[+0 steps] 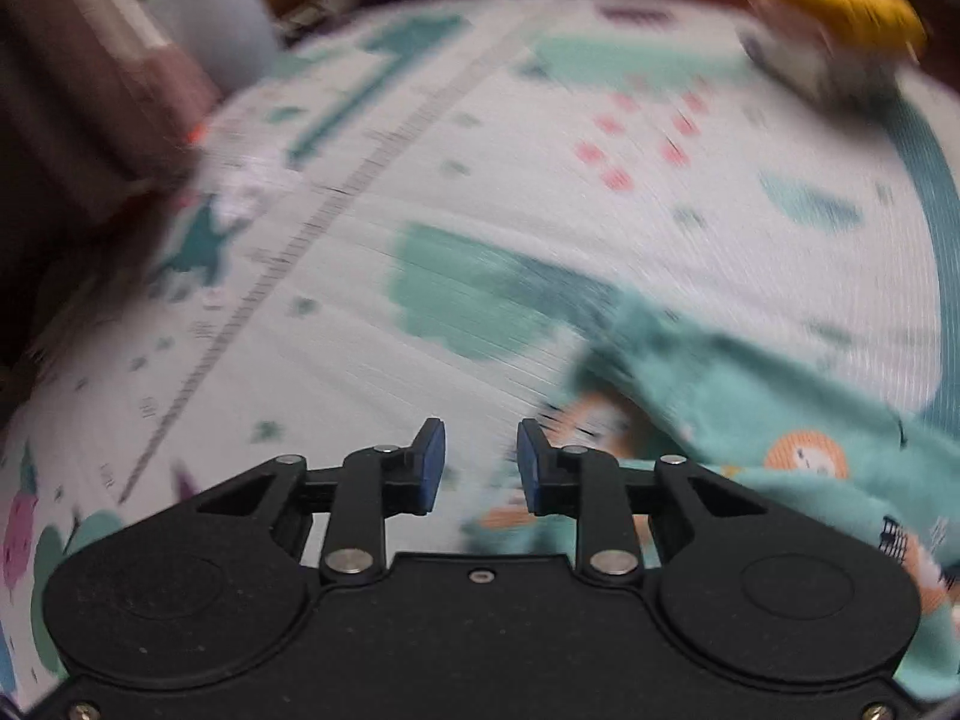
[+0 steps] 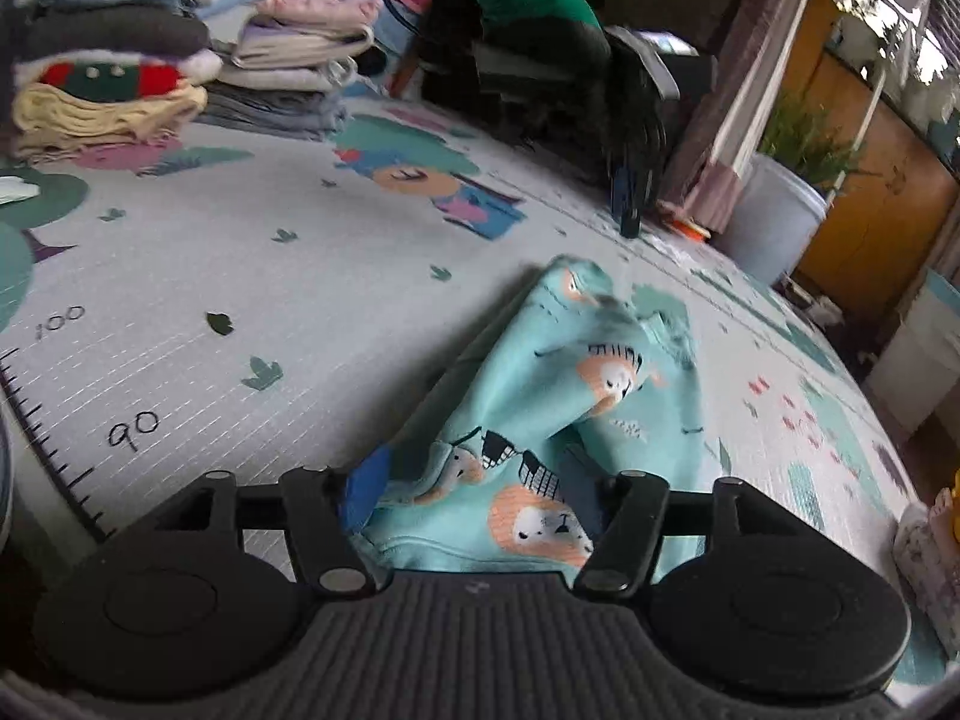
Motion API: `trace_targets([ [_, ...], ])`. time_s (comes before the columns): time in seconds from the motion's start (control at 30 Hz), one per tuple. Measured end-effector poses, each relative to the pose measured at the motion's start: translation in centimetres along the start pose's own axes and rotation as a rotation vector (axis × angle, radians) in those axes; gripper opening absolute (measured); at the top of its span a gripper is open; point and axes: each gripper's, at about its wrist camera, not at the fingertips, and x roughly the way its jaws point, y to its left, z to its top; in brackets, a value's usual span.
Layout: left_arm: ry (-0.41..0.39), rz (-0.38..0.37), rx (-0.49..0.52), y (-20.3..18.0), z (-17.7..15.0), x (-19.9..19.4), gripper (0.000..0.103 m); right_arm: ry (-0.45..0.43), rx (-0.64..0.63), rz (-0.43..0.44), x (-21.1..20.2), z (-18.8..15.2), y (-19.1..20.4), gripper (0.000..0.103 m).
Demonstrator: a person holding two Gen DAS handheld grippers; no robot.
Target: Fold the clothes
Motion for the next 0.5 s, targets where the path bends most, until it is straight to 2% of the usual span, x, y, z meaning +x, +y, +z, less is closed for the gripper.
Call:
trace_targets([
  [0.03,-0.009,-0.005,-0.014,0.2,-0.3,-0.3,0.024,-0.005,0.012,0.004,-0.1,0.1,-0.4,0.061],
  [0.1,-0.027,-0.015,-0.043,0.5,-0.8,-0.8,0.024,0.013,0.082,0.000,0.7,1.0,-2.1,0.053],
  [0.17,-0.044,-0.026,-0.072,0.8,-1.4,-1.4,0.024,0.030,0.175,-0.004,2.4,2.3,-4.5,0.044],
  [0.2,-0.053,-0.031,-0.087,0.9,-1.7,-1.6,0.024,0.029,0.196,-0.019,3.5,3.0,-5.6,0.042],
  [0.27,-0.071,-0.041,-0.116,1.2,-2.2,-2.2,0.024,0.012,0.195,-0.036,5.3,4.3,-7.2,0.034],
  [0.4,-0.085,-0.045,-0.177,1.4,-3.3,-1.9,0.024,-0.040,0.124,-0.008,8.8,6.0,-8.3,0.032],
  [0.43,-0.078,-0.038,-0.194,1.2,-3.6,-1.0,0.024,-0.020,0.104,0.008,9.8,5.9,-8.3,0.032],
  [0.47,-0.066,-0.030,-0.220,1.1,-3.9,-0.1,0.024,0.037,0.099,0.036,11.2,5.5,-8.1,0.032],
  [0.5,-0.059,-0.026,-0.268,1.4,-4.3,0.6,0.029,0.103,0.106,0.058,12.4,4.8,-8.1,0.033],
])
